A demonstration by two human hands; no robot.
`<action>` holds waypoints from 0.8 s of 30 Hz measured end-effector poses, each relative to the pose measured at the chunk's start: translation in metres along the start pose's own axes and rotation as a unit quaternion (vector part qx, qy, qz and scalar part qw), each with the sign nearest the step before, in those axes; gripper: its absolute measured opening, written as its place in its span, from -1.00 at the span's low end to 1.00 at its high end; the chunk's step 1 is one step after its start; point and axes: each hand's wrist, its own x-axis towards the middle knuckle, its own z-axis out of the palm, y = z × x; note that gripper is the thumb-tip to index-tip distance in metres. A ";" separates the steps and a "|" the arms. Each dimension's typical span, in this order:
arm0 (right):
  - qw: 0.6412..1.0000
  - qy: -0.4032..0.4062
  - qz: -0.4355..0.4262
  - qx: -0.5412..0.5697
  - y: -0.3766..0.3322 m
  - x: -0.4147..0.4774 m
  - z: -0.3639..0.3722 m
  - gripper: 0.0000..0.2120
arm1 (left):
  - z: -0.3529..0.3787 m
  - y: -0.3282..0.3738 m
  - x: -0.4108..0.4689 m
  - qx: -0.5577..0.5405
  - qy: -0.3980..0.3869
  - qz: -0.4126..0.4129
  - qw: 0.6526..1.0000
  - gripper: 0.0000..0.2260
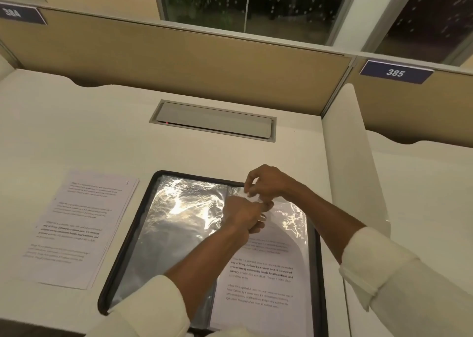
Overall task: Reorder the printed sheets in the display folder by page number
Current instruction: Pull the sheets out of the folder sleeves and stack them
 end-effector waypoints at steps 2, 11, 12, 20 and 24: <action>0.994 -0.017 0.022 -0.104 -0.004 0.013 0.002 -0.85 | 0.006 -0.001 -0.001 -0.001 0.003 0.010 1.000 -0.60; 0.966 -0.045 0.058 -0.249 0.006 0.035 0.001 -0.89 | 0.022 -0.013 -0.014 0.033 -0.044 0.077 0.996 -0.59; 0.969 -0.062 0.059 -0.232 0.011 0.037 -0.002 -0.96 | 0.022 -0.018 -0.016 0.064 -0.055 0.092 0.992 -0.56; 0.979 -0.126 0.050 -0.154 0.043 0.031 -0.022 -0.73 | -0.017 -0.077 -0.003 0.356 0.062 0.200 0.911 -0.64; 0.976 -0.120 0.048 -0.173 0.047 0.032 -0.018 -0.76 | -0.033 -0.106 0.003 0.471 0.079 0.322 0.817 -0.73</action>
